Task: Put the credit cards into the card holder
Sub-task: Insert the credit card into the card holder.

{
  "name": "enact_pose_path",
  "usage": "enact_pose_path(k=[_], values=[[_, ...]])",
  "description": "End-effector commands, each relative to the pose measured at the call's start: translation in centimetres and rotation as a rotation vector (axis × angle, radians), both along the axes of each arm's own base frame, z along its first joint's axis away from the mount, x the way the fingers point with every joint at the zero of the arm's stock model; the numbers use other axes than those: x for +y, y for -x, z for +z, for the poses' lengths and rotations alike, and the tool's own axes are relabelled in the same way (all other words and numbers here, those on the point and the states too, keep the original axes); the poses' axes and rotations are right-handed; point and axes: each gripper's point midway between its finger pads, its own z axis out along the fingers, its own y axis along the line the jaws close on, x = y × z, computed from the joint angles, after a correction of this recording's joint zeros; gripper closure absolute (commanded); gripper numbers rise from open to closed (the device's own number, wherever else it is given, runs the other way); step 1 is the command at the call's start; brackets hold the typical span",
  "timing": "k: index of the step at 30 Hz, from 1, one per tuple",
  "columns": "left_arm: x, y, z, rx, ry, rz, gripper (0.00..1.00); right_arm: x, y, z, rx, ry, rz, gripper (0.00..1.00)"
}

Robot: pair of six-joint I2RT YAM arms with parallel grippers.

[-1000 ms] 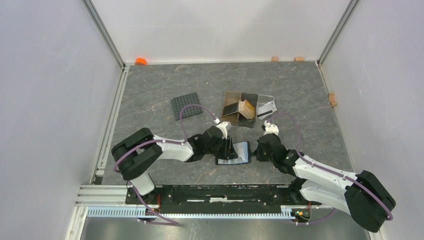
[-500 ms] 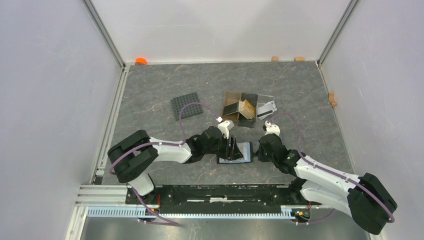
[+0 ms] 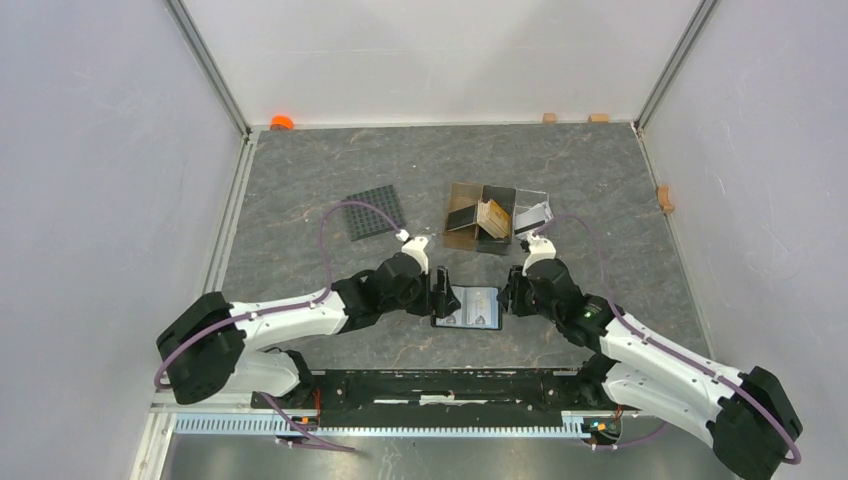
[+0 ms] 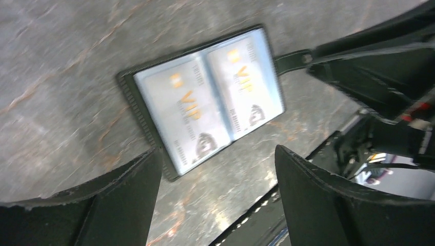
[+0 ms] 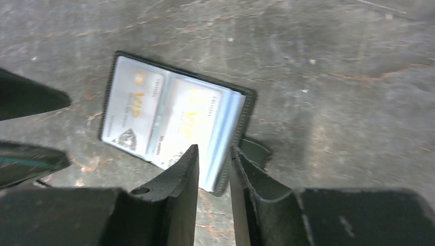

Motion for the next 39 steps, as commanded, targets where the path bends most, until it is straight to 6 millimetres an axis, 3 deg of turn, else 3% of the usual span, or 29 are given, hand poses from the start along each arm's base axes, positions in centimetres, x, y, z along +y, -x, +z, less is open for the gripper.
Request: enact_pose_path(k=[1, 10, 24, 32, 39], values=[[3.2, 0.2, -3.2, 0.098, -0.097, 0.104, 0.17, 3.6, 0.8, 0.5, 0.024, -0.152, 0.118, 0.69], [2.5, -0.1, -5.0, 0.150, -0.076, 0.074, 0.29, 3.6, 1.7, -2.4, 0.105, -0.149, 0.105, 0.69], [2.7, 0.2, -8.2, 0.207, -0.114, 0.062, 0.46, 3.5, 2.1, -4.4, 0.153, -0.188, 0.050, 0.70], [2.9, 1.0, -9.2, 0.240, -0.111, 0.060, 0.57, 5.0, 2.3, -2.8, 0.120, -0.367, 0.046, 0.74], [2.9, 1.2, -9.3, 0.252, -0.101, 0.059, 0.58, 5.8, 1.8, -0.9, 0.078, -0.402, 0.075, 0.76]])
